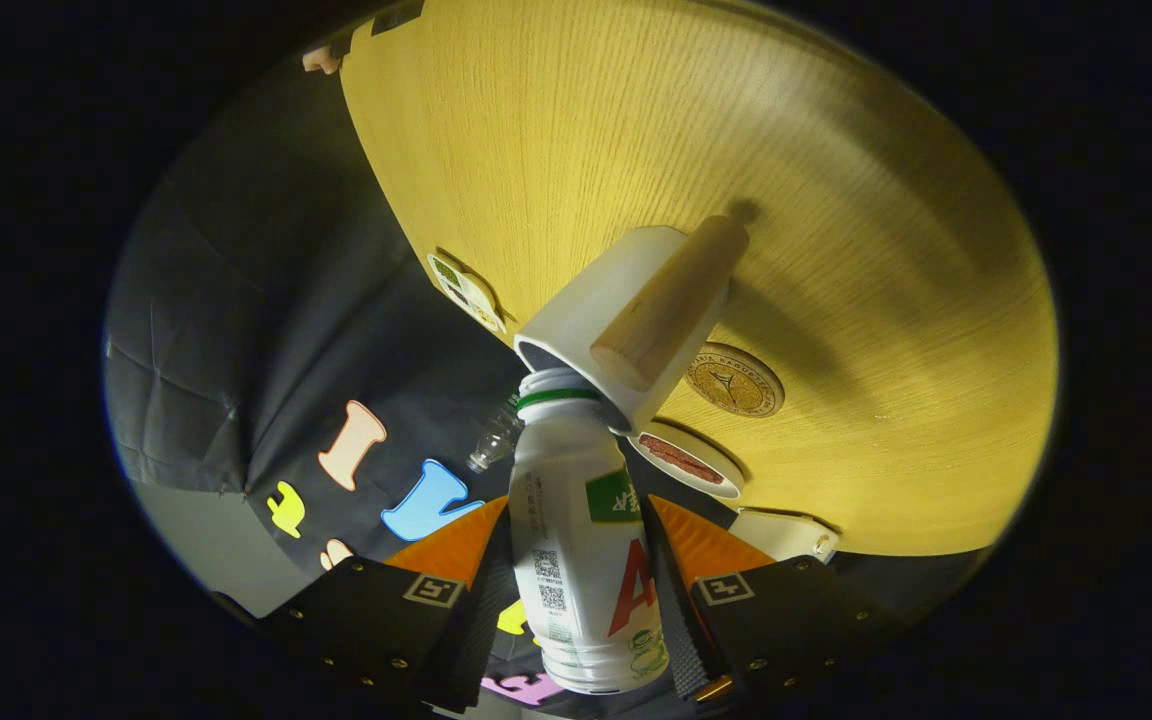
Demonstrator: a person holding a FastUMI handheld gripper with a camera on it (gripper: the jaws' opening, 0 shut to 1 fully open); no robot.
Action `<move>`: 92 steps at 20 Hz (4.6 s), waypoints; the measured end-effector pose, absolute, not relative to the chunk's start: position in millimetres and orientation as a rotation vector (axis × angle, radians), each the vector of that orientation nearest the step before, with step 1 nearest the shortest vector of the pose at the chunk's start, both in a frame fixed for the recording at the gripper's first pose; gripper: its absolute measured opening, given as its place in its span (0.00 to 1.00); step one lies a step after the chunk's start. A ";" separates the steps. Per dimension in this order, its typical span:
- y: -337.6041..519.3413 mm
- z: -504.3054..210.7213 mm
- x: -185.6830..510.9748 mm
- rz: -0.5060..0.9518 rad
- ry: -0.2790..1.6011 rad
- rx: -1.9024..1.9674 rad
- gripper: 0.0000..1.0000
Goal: Take the bottle from table, then pour the juice into the cup, finally place the bottle on the coaster
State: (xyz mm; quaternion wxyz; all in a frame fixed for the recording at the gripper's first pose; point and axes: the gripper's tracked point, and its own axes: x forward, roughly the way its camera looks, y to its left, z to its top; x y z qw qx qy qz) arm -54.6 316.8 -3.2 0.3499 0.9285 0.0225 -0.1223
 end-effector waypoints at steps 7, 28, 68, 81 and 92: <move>327.3 -3.3 -47.1 -0.299 0.060 2.278 0.69; 381.7 -2.6 -32.7 -0.012 -0.093 0.958 0.69; 358.8 -29.7 70.7 -0.093 -0.047 0.075 0.69; 354.8 -46.2 43.3 -0.075 0.059 0.053 0.73; 360.5 -15.7 41.0 -0.042 -0.008 0.072 0.96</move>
